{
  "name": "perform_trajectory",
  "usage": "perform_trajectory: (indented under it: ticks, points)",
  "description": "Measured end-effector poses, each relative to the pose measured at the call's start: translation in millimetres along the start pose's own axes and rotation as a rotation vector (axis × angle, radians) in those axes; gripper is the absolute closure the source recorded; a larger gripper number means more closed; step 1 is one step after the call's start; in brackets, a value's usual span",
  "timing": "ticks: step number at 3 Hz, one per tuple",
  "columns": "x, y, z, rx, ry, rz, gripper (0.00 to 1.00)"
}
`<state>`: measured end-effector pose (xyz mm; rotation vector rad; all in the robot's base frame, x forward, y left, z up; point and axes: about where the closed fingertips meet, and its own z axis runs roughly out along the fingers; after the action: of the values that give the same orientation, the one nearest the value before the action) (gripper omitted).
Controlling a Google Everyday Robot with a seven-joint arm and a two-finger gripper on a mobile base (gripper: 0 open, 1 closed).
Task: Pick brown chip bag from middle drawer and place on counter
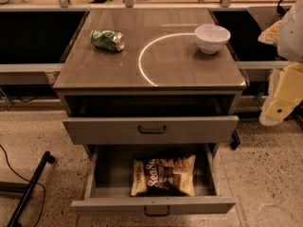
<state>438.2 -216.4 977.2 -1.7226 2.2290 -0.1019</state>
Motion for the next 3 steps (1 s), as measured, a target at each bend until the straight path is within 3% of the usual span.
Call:
perform_trajectory:
  ticks: [1, 3]
  points:
    - [-1, 1, 1, 0.002, -0.006, 0.002, 0.0]
    - [-9, 49, 90, -0.099, -0.146, 0.036, 0.0]
